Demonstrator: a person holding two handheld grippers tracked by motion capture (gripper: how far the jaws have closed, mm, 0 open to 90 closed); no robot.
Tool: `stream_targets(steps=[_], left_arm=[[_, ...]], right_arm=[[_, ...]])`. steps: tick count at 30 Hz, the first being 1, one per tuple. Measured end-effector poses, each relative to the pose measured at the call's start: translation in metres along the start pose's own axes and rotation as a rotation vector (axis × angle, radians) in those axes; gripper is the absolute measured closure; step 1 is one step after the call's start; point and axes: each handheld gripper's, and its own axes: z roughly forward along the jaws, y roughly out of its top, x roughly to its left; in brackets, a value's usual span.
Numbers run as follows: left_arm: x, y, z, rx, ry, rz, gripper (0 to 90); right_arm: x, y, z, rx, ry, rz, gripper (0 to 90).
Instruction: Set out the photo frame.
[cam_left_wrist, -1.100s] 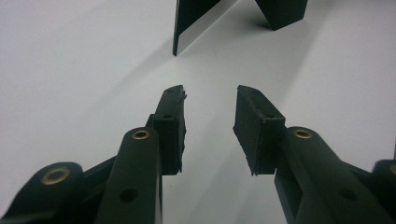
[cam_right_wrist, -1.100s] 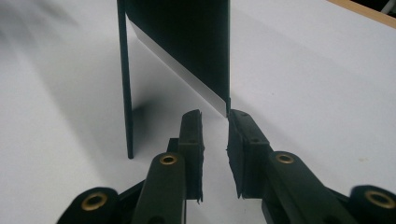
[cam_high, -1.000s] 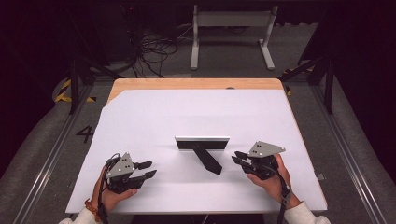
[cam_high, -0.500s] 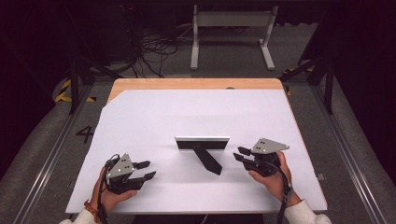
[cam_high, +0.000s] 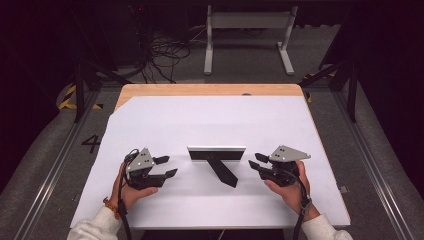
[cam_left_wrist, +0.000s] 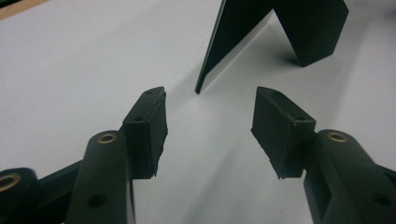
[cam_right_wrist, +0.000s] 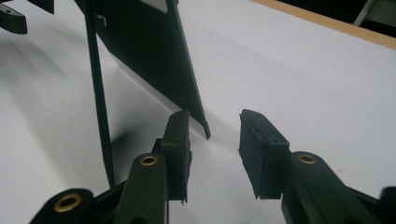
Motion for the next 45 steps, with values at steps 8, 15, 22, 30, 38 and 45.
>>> stream_targets(steps=[8, 15, 22, 30, 38, 45], left_arm=[[0.007, 0.026, 0.029, -0.024, -0.037, 0.025, 42.8], [0.01, 0.039, 0.042, -0.08, -0.075, 0.026, 45.3], [0.004, 0.043, 0.046, -0.081, -0.083, 0.052, 49.6], [0.003, 0.042, 0.049, -0.069, -0.119, 0.046, 56.8], [-0.003, 0.043, 0.05, -0.056, -0.099, 0.072, 65.2], [-0.003, 0.043, 0.049, -0.055, -0.086, 0.072, 69.2]], right_arm=[[0.002, 0.011, 0.013, -0.024, -0.011, -0.027, 66.1], [-0.001, 0.018, 0.018, -0.055, -0.017, -0.018, 71.9], [0.0, 0.017, 0.018, -0.039, -0.009, -0.042, 76.5], [0.004, 0.012, 0.016, -0.031, -0.007, -0.035, 73.6], [0.009, 0.007, 0.006, -0.046, 0.017, -0.064, 70.9], [0.013, 0.009, 0.008, -0.051, 0.029, -0.069, 70.4]])
